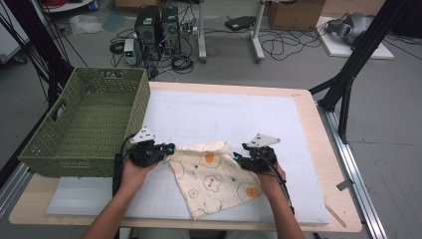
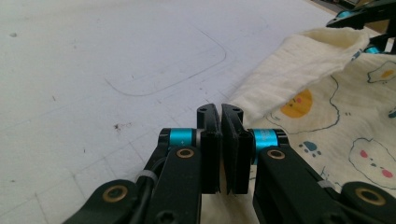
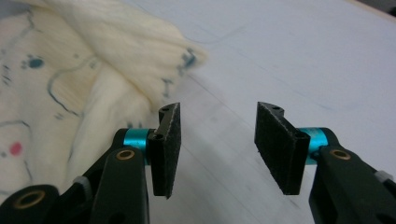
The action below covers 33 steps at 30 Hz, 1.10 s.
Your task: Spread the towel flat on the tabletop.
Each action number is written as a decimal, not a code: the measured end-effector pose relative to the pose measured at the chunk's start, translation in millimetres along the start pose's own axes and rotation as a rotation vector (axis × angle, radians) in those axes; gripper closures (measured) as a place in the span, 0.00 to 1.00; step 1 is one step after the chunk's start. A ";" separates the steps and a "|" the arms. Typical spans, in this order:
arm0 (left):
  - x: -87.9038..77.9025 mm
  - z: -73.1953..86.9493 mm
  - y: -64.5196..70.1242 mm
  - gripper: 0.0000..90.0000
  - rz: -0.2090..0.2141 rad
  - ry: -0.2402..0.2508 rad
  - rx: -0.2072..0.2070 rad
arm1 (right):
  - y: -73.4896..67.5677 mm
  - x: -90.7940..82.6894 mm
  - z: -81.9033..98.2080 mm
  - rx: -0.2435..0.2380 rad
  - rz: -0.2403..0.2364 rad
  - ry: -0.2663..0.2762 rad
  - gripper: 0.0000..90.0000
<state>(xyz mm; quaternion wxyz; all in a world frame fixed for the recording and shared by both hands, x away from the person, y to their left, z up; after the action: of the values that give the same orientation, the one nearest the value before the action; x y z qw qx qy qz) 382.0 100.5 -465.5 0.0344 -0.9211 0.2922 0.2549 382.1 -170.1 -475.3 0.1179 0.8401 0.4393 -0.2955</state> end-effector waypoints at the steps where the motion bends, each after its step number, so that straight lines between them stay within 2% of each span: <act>1: -0.1 -0.1 -0.3 0.95 -0.002 0.001 -0.004 | -2.7 6.0 -1.4 0.001 -0.019 -0.010 0.53; 5: -0.2 -0.2 -1.2 0.95 -0.004 0.004 -0.009 | -10.7 26.7 -3.5 0.001 -0.070 -0.042 0.48; 8: 0.3 0.2 -1.3 0.94 -0.005 0.001 -0.012 | -15.7 39.0 -2.2 0.043 -0.118 -0.050 0.47; 10: 0.2 0.1 -1.6 0.94 -0.008 0.001 -0.010 | -20.9 46.8 -0.4 0.035 -0.138 -0.079 0.57; 11: 0.0 0.1 -1.7 0.94 -0.006 0.002 -0.011 | -23.1 48.1 -1.9 0.021 -0.149 -0.069 0.71; 12: -0.2 -0.1 -2.0 0.94 -0.007 0.003 -0.012 | -26.8 48.7 -2.7 0.008 -0.183 -0.068 0.80; 14: -0.5 0.2 -2.5 0.94 -0.009 0.002 -0.011 | -28.8 48.5 -3.0 0.011 -0.181 -0.068 0.90; 15: -0.3 0.3 -2.0 0.94 -0.008 0.001 -0.010 | -29.8 47.3 -2.9 0.002 -0.168 -0.074 0.93; 17: 0.2 0.8 -1.6 0.94 -0.009 -0.002 -0.007 | -28.2 43.1 -1.8 -0.038 -0.103 -0.100 0.95; 18: 0.2 1.3 -1.3 0.94 -0.009 -0.007 -0.001 | -25.8 39.7 -0.1 -0.039 -0.076 -0.113 0.95; 19: 0.6 1.3 -0.5 0.94 -0.009 -0.007 -0.002 | -21.8 36.0 1.7 -0.032 -0.058 -0.113 0.95; 23: 2.4 1.9 0.9 0.95 -0.018 -0.016 0.003 | -3.8 18.0 15.0 0.045 0.015 -0.137 0.96; 24: 3.5 2.1 2.4 0.95 -0.014 -0.017 0.002 | -0.2 13.1 17.7 0.049 0.038 -0.148 0.97; 27: 8.4 2.2 7.6 0.95 -0.008 -0.018 0.009 | 6.0 1.5 23.0 0.052 0.068 -0.152 0.98; 28: 9.7 2.0 8.5 0.94 -0.010 -0.017 0.011 | 7.8 -3.4 24.2 0.057 0.094 -0.157 0.98; 29: 11.3 1.5 9.6 0.92 -0.022 -0.014 0.002 | 9.2 -6.1 24.6 0.059 0.106 -0.158 0.98; 32: 14.1 -1.0 7.0 0.74 -0.064 -0.002 -0.036 | 16.2 -17.5 30.1 0.057 0.188 -0.210 0.98; 33: 14.2 -1.5 6.2 0.67 -0.071 0.004 -0.036 | 20.0 -21.5 33.4 0.063 0.208 -0.226 0.98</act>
<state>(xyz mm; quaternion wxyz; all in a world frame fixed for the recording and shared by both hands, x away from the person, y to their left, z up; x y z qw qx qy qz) 389.2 87.7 -470.7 0.0265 -0.9319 0.2546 0.2570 375.7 -211.6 -490.3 0.1699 0.8459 0.3242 -0.3879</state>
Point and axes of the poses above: each handheld gripper's, and its own axes: x roughly forward along the jaws, z roughly out of its underside, y roughly to its right, the point moved 8 cm from there along x, roughly forward along the jaws, and after that the axes turned 12 degrees about -z, right-handed, at the moved point
